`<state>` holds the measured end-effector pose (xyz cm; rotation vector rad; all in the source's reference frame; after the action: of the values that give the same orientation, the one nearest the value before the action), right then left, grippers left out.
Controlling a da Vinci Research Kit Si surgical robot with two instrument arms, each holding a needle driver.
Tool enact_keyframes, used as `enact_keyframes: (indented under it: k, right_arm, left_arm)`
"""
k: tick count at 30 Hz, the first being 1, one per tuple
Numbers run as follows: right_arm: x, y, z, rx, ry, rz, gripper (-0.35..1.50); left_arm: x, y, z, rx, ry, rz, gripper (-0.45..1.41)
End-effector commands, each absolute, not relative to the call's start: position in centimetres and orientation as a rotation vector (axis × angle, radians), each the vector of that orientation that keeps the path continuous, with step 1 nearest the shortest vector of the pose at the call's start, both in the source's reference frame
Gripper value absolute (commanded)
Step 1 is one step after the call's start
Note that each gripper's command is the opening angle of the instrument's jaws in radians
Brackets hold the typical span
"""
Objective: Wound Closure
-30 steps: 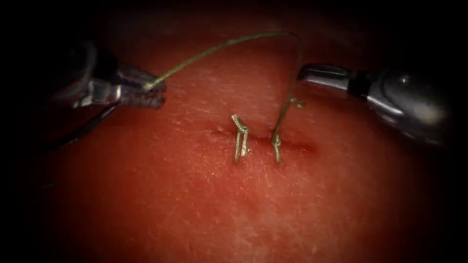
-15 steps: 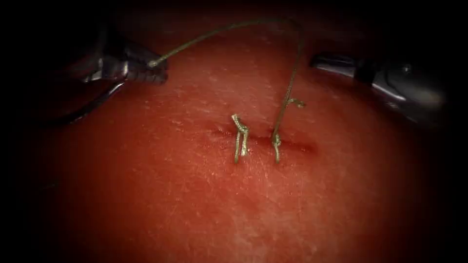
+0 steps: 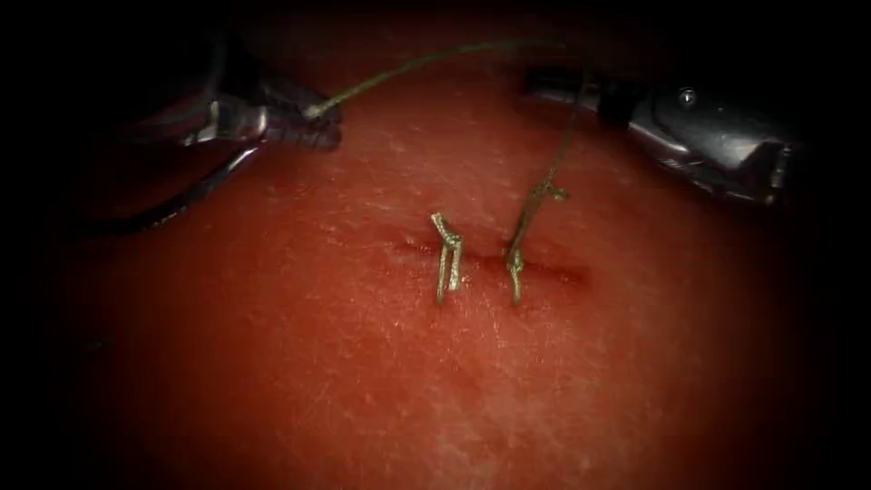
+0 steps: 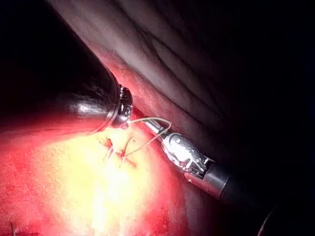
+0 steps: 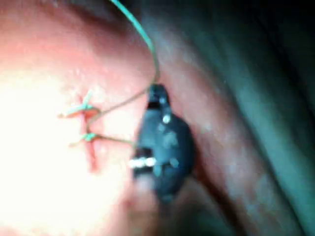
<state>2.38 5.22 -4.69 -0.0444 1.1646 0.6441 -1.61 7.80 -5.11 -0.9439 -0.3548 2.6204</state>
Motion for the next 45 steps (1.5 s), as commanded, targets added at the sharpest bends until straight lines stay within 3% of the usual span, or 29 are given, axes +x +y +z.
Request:
enact_keyframes:
  k: [1, 18, 44, 45]
  right_arm:
    - [2.51, 5.2, -4.6, -0.037, 1.179, 0.630, -0.35]
    - [2.56, 5.1, -4.9, -0.035, 1.310, 0.629, -0.35]
    - [2.58, 5.0, -5.1, -0.058, 1.342, 0.658, -0.35]
    - [2.58, 5.0, -5.1, -0.079, 1.332, 0.702, -0.03]
  left_arm:
    - [-1.65, 7.8, -5.0, -0.944, -0.352, 2.621, -0.35]
    - [-2.33, 7.7, -3.8, -0.898, -0.385, 2.636, -0.35]
    - [-2.55, 7.8, -3.7, -0.898, -0.376, 2.625, -0.35]
    - [-2.54, 7.8, -3.7, -0.899, -0.377, 2.626, -0.35]
